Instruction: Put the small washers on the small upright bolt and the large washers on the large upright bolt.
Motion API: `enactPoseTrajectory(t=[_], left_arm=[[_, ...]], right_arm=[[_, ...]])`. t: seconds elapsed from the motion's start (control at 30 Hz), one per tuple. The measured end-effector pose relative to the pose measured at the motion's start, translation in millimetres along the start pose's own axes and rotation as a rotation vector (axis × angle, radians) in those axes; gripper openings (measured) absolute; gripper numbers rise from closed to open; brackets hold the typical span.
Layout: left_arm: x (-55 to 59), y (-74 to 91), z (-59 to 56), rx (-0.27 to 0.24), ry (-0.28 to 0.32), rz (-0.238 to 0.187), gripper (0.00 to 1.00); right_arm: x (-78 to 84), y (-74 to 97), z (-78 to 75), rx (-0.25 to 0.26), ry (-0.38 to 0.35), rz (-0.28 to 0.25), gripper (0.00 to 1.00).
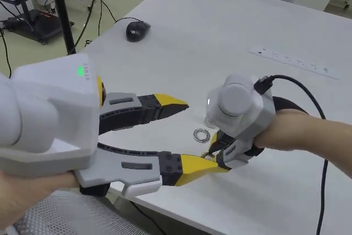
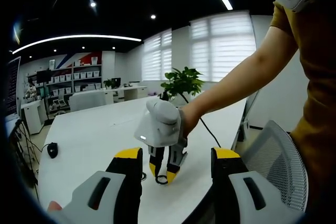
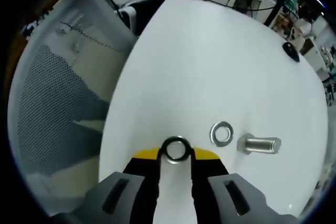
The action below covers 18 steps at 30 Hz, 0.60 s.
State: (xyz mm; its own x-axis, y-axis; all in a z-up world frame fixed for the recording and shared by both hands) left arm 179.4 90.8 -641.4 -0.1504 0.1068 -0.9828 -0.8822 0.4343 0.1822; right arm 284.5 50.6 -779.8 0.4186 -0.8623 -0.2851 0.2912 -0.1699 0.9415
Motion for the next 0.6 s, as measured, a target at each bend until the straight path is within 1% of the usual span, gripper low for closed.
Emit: enactPoseTrajectory(t=[0.17,0.3,0.4,0.43,0.53,0.6], left_arm=[[-0.6,-2.5,-0.6,0.007,-0.002,-0.001,0.51],[-0.6,-4.3,-1.0,0.012,-0.002,-0.001,0.51],[-0.9,-5.4,-1.0,0.011,0.000,-0.003,0.51],[-0.5,-5.9,-1.2,0.013,0.003,-0.002,0.51],[0.7,-7.2,-1.6,0.015,0.002,0.002,0.51],[0.8,-8.3,-1.7,0.015,0.006,0.002,0.51]], right_arm=[[5.1,21.3,-9.8,0.032,-0.006,0.000,0.22],[8.5,41.0,-25.1,0.071,-0.019,-0.005,0.22],[8.0,53.4,-38.6,0.094,-0.032,-0.016,0.22],[6.9,56.4,-40.1,0.100,-0.033,-0.015,0.22],[3.0,65.3,-55.3,0.120,-0.032,-0.017,0.22],[1.2,70.6,-60.2,0.131,-0.031,-0.018,0.22]])
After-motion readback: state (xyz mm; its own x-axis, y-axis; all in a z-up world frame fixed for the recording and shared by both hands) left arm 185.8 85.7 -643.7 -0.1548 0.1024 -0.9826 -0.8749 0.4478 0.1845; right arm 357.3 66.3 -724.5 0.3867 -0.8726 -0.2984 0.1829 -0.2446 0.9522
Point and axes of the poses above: the centre of the closed fingertips' face, and the gripper's own axes: y roughly backward along the fingers, z roughly to its left, x roughly out of its underside, the point moved 3 cm from there along y, roughly backward along the fingers, and after that the axes turned 12 degrees about -x, right-handed, at the moved point
